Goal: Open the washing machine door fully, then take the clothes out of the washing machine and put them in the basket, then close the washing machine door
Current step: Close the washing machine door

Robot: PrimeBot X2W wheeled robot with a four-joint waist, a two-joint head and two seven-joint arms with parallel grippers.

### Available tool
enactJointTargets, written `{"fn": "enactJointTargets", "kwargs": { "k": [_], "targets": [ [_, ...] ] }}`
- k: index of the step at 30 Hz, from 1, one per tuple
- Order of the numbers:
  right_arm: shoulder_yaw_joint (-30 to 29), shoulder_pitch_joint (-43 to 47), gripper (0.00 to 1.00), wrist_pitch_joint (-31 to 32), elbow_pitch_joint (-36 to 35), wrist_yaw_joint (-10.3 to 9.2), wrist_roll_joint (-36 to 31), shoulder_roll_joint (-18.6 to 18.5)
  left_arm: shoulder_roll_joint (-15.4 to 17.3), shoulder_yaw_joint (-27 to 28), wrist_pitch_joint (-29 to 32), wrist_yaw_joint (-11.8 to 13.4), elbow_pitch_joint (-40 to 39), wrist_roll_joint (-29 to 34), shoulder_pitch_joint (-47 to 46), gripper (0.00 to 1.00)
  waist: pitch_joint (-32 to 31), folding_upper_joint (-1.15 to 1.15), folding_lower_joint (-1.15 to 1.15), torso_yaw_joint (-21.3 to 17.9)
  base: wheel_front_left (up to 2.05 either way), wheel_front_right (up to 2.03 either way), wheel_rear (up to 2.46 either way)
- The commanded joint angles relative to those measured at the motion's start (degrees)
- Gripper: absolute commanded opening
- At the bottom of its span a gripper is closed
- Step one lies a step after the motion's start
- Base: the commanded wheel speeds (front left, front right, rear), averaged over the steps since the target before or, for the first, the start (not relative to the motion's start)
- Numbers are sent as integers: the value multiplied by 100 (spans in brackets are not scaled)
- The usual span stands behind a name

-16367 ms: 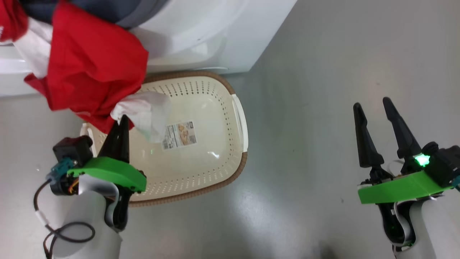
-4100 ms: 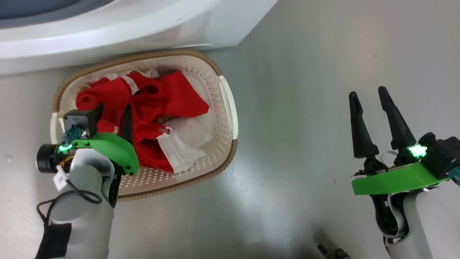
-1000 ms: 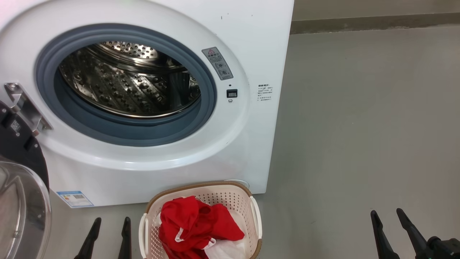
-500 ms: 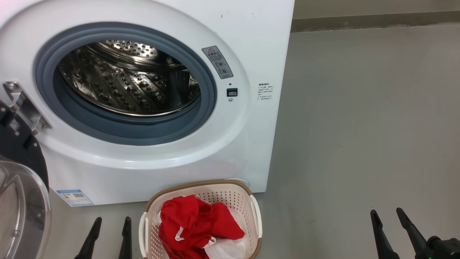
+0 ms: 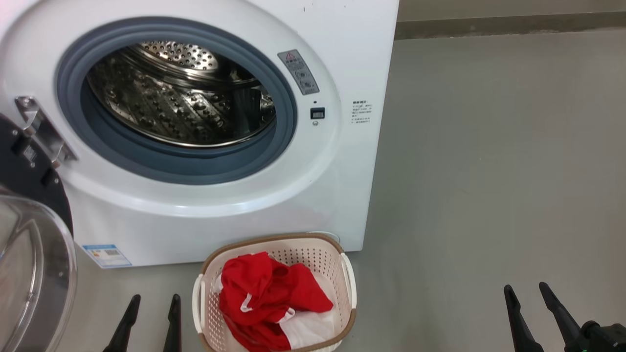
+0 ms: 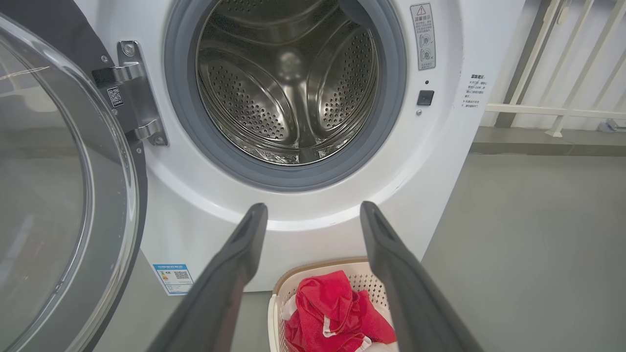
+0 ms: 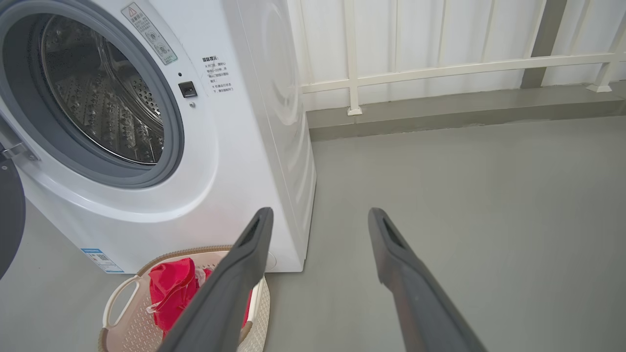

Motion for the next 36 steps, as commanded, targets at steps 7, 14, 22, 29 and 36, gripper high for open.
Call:
{"fn": "enactJointTargets", "kwargs": {
  "k": [7,14,22,29,36],
  "targets": [
    [101,-109,100,-37,-142,36,-6,-102,59,166,-36,-2,-204,4,-187,100,24,0,0,23,-105,105,0],
    [99,-121,100,-37,-127,36,-7,-100,59,163,-36,-20,-176,-32,-200,100,31,0,0,37,-70,68,1],
    [103,-125,100,-37,-128,36,-10,-104,59,144,-36,-34,-165,-50,-233,100,25,0,0,54,-3,3,0],
    [124,-128,100,-37,-124,36,-9,-102,59,120,-36,-42,-161,-81,-245,100,16,0,0,102,0,0,0],
    [159,-107,100,-37,-111,36,-1,-122,59,53,-36,86,-120,-244,-237,100,-1,0,0,311,0,0,0]
  ]
}}
